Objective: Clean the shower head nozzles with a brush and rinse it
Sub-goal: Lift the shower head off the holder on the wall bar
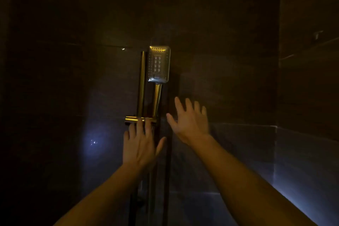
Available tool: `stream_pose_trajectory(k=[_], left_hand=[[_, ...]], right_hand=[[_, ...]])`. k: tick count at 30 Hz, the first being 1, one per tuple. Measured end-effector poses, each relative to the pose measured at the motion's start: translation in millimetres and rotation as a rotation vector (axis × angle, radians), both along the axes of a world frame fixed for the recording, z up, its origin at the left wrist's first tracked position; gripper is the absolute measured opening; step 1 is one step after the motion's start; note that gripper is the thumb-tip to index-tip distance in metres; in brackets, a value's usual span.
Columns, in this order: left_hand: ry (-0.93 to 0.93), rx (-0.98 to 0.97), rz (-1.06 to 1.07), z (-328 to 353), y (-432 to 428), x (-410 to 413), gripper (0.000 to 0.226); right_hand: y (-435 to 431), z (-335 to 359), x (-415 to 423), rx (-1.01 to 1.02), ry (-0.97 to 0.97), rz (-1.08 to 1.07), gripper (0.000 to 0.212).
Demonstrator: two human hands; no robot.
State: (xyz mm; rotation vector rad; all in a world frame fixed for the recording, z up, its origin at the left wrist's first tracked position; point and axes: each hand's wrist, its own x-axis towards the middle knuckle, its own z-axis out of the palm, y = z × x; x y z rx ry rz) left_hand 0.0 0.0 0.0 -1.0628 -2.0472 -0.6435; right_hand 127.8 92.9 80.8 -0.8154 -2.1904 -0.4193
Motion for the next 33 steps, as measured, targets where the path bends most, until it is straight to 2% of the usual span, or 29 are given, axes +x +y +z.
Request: stream_pose_trajectory(k=[6,10,12,14,16,20,22,25,29,33], left_hand=[[-0.179,0.158,0.024,-25.2,64.0,-12.0,0.067],[-0.440,0.338,-0.156,-28.6,87.5,-16.4,0.046],[-0.551,0.448,-0.260,-28.0,95.9,-18.7,0.029],[-0.661,0.566,-0.362,-28.0,103.3,-21.8,0.017],[-0.762,0.677,-0.461,-29.5,110.0,-25.3,0.016],[-0.758,0.708,-0.532,-32.0,115.5,-32.4,0.019],[-0.702,0.680,-0.524,-32.1,115.9,-32.6,0.020],[-0.678,0.656,-0.510,-28.3,117.2,-32.8,0.021],[-0.740,0.705,-0.559,-19.9,119.2,-34.8,0.024],[-0.762,0.638,-0.721,-19.5,119.8,-26.4,0.025]], right_hand=[[50.0,10.3,-59.7,0.010,0.099,0.157,0.074],[59.6,6.2,-100.0,-0.039,0.230,0.337,0.067],[56.0,3.0,-116.8,-0.181,0.373,0.525,0.048],[52.1,3.5,-127.8,-0.412,0.522,0.696,0.029],[50.4,7.4,-134.3,-0.608,0.612,0.809,0.026],[48.3,14.4,-139.0,-0.877,0.665,0.987,0.027],[46.8,15.1,-138.1,-0.941,0.686,1.053,0.025],[46.4,20.8,-136.0,-0.955,0.703,1.101,0.027],[44.8,35.7,-136.0,-0.904,0.705,1.129,0.022],[52.8,54.5,-128.6,-0.859,0.724,1.105,0.023]])
